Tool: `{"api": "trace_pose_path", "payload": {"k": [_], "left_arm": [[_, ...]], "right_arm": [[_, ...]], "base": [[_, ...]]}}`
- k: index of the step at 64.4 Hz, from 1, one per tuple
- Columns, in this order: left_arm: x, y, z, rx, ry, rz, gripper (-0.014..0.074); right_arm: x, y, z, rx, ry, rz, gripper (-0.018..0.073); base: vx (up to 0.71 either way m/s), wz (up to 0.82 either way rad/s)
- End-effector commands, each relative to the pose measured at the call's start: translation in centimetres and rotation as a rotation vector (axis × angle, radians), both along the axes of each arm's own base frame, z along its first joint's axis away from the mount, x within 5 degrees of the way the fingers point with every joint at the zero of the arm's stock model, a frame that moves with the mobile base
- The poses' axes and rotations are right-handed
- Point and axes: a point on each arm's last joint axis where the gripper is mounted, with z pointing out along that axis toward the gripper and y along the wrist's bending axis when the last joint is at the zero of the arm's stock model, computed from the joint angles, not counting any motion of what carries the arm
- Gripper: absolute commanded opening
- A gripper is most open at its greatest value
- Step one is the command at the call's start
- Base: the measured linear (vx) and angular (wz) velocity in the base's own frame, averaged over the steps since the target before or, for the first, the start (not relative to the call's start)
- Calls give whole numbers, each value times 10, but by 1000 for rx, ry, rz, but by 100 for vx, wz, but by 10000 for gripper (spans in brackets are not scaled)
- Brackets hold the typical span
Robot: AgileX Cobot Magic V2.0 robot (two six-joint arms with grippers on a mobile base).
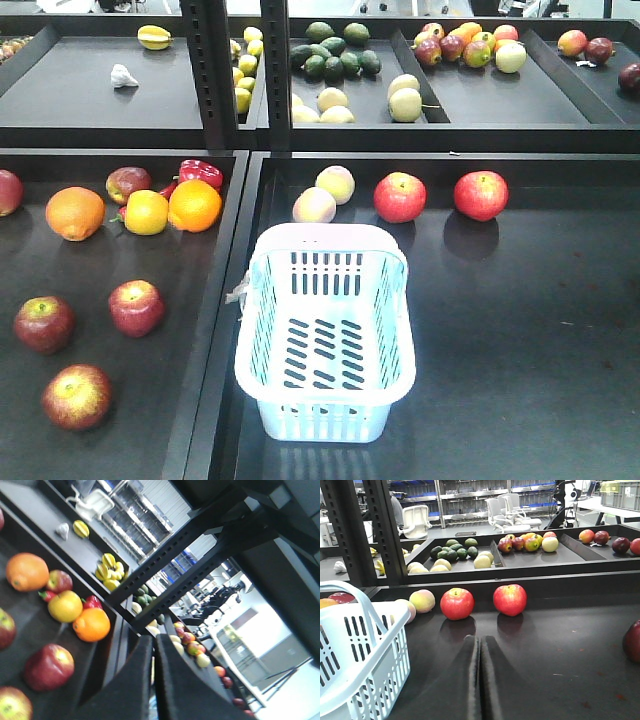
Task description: Pick three apples into basket with both arms
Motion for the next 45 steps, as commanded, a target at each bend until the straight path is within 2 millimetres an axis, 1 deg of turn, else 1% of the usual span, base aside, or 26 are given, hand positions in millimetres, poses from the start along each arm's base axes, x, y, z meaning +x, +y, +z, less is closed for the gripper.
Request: {"api": "trace_pose_path", "payload": {"k": [1,7,14,19,22,23,26,31,35,36,40,45], "left_arm": [[-1,3,1,-99,-63,19,-7],[-4,3,13,-183,-103,15,-7],[-10,3,42,-138,-187,12,-7],[-20,3,72,-32,-276,25,-7],[-26,2,87,79,-311,38,-7],[-27,2,90,100,-315,41,-5],[-32,0,105,207,-330,44,-3],[-38,-4,130,323,-325,11,8],[-36,-6,143,393,-306,-8,22],[-35,-7,149,421,-297,-17,29],[-32,-9,164,500,-285,-31,56],[-21,-11,180,594,-250,-56,99]], "right_arm": [[0,1,4,-1,-73,6,-3],[0,1,4,-1,-73,6,-3],[0,1,4,-1,-73,6,-3],[0,1,4,-1,-73,6,-3],[0,1,4,-1,-73,6,-3],[0,1,4,-1,-73,6,-3],[0,1,4,-1,-73,6,-3],[0,1,4,-1,-73,6,-3],[0,1,4,-1,-73,6,-3],[0,1,4,-1,-73,6,-3],[0,1,4,-1,-73,6,-3],[0,1,4,-1,-73,6,-3]], "base": [[0,0],[0,0],[0,0],[0,0],[0,0],[0,0],[0,0],[0,0],[0,0],[0,0],[0,0],[0,0]]}}
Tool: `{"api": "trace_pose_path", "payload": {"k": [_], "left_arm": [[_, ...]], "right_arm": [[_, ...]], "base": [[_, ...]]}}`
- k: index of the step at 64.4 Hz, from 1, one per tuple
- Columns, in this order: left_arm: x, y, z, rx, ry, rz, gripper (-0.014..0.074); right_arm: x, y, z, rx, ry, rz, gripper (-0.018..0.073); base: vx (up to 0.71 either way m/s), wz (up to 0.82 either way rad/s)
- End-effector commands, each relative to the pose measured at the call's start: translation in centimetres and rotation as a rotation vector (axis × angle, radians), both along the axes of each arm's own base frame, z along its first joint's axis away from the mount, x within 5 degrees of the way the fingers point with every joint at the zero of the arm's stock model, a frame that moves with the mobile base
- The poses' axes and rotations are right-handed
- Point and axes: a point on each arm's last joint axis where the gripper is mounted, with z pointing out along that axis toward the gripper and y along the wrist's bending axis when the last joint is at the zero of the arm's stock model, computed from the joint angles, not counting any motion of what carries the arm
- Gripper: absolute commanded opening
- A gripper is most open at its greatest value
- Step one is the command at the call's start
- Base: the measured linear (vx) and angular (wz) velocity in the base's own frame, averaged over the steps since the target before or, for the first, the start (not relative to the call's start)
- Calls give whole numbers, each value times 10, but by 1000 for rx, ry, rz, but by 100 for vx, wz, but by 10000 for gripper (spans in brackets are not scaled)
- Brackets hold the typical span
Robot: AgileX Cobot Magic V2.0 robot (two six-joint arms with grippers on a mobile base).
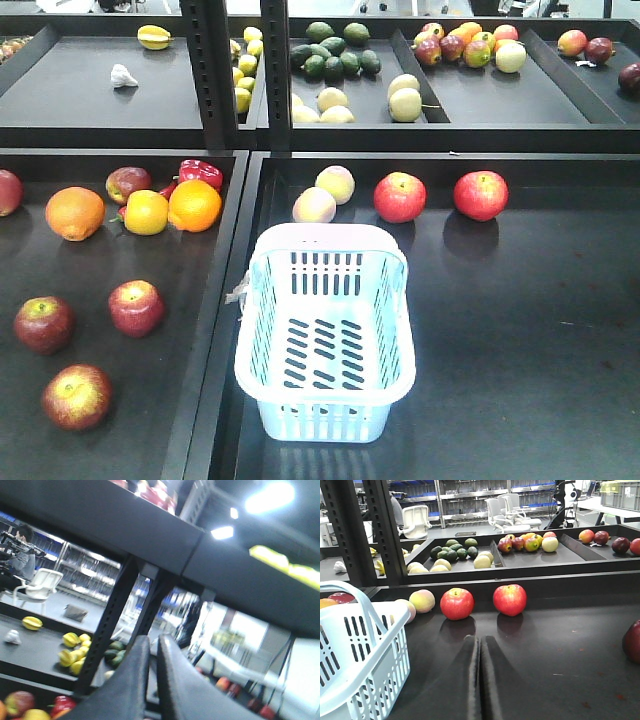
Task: Pick three apples into basket with both arms
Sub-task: 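Swing the left arm over the basket and lower the gripper to its handle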
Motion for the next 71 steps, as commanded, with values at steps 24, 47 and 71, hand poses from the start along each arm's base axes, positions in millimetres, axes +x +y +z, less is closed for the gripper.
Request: {"api": "trace_pose_path", "payload": {"k": [24,47,71], "left_arm": [[102,-29,79,453,225,-226,353],[206,-83,97,638,219,-790,400],[283,-172,64,1019,271,-1025,400]], "right_arm": [[0,1,4,-1,-73,6,-3],[0,1,4,-1,-73,6,-3],[0,1,4,-1,-73,6,-3]], "base": [[0,0],[0,0],[0,0]]}}
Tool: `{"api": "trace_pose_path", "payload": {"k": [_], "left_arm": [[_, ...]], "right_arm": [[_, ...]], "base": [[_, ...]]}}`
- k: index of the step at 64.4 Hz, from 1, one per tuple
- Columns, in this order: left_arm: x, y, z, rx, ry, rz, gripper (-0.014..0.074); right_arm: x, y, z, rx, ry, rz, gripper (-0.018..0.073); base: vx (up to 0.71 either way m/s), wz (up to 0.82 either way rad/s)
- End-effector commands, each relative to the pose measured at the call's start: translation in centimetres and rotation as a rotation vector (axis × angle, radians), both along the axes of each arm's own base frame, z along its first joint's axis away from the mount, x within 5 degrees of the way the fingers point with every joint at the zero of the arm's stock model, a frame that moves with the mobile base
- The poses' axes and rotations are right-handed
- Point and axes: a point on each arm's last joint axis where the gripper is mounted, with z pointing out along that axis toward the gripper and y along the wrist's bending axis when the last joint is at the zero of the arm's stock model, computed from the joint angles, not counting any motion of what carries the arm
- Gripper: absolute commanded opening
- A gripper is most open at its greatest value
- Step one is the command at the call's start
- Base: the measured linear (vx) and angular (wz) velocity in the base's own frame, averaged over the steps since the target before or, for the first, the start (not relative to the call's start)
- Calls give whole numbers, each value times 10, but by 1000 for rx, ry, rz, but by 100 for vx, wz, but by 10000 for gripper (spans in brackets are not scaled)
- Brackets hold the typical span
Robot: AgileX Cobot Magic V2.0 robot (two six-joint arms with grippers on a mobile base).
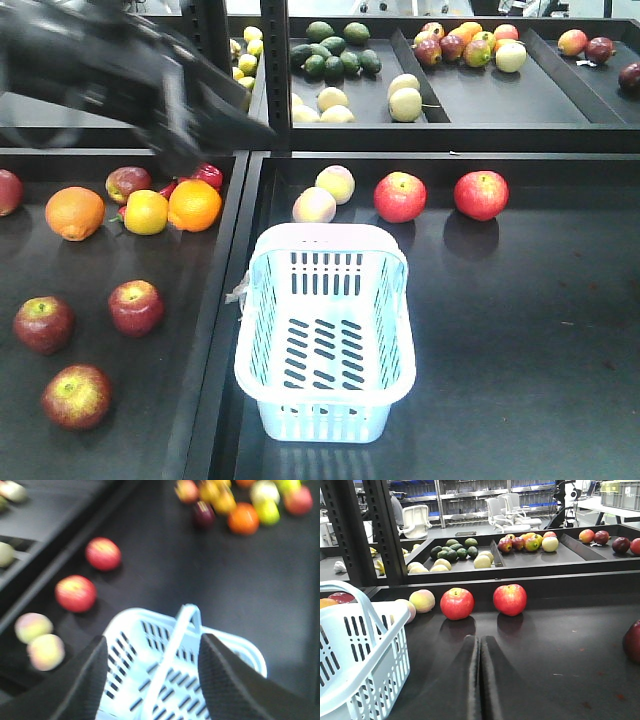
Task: Pick three apples into basket with both arms
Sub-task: 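Swing the left arm over the basket and lower the gripper to its handle, then close the left gripper on the basket handle and lift the basket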
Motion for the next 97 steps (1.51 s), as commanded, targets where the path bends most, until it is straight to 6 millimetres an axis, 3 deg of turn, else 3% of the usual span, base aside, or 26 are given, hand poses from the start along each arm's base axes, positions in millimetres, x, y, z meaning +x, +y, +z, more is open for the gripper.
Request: {"api": "trace_pose_path", "payload": {"k": [1,9,21,59,87,97], "left_arm": [[2,-25,5,25,-47,-65,400],[15,-51,-15,99,-41,-117,400],[27,-68,-40,170,0,-153,400],[51,-73,-83,291,36,-143,398],[74,-82,-132,348,95,-133,398],[76,-82,-135,365,87,-129,370]], "right_arm": [[0,1,4,-1,-73,6,-3],[0,1,4,-1,-73,6,-3],[0,1,4,-1,-73,6,-3],[0,1,4,-1,-73,6,-3],[0,1,4,-1,-73,6,-3],[0,1,4,-1,-73,6,-3]], "base": [[0,0],[0,0],[0,0],[0,0],[0,0],[0,0]]}}
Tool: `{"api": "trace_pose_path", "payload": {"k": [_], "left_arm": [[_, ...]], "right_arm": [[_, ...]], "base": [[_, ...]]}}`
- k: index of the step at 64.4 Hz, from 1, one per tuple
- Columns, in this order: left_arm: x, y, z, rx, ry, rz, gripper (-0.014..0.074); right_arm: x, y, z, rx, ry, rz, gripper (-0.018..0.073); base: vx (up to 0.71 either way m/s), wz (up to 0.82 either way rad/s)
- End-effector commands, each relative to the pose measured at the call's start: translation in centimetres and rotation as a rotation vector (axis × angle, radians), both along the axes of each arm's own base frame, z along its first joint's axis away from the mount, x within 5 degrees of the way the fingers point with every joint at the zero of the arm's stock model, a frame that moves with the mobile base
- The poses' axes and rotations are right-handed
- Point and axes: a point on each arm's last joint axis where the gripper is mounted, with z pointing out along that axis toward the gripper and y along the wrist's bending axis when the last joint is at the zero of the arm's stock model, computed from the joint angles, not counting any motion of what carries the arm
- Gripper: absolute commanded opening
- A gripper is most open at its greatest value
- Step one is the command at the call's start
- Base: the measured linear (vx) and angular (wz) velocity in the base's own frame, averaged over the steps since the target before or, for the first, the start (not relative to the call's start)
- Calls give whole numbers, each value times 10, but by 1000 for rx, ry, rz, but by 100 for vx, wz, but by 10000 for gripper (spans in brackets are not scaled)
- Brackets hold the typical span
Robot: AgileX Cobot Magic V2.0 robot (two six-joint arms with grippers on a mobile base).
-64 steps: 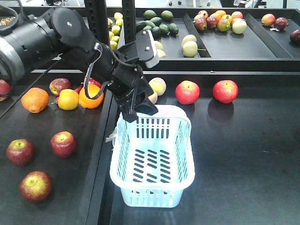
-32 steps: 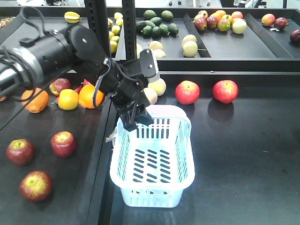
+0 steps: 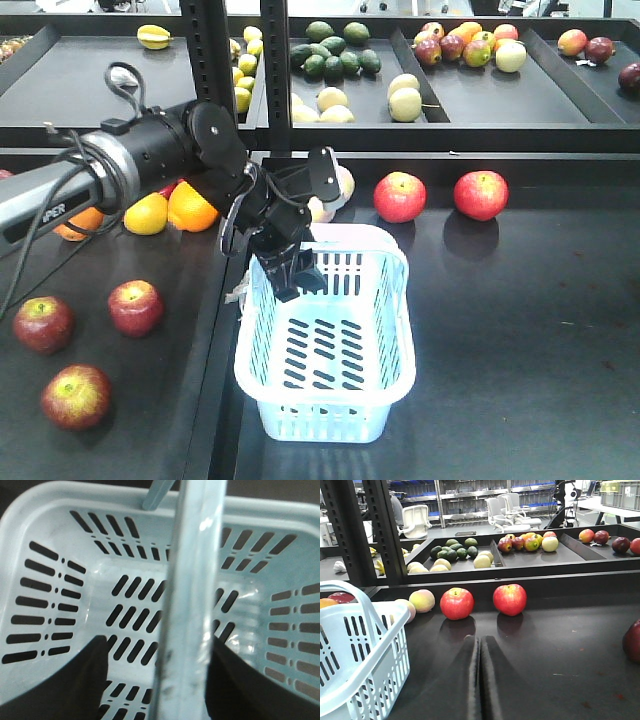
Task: Pick three apples into basket with both arms
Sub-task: 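Close the left gripper on the basket handle and lift the basket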
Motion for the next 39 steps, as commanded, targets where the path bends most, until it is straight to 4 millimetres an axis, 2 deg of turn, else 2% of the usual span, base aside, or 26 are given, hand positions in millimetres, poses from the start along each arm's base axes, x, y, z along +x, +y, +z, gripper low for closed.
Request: {"api": "trace_pose_path", "payload": {"k": [1,9,24,39], "left_arm": [[-5,-3,37,-77,-86,14,363],[-6,-2,42,-83,-94,14,271],[-12,0,56,-99,-113,10,-8],[-31,6,83,-138,-16,73,-8]], "right_arm": [[0,1,4,-1,-73,6,-3],[0,1,4,-1,-73,6,-3],[0,1,4,-1,-73,6,-3],[0,1,4,-1,-73,6,-3]], "base": [[0,0],[0,0],[0,0],[0,0]]}}
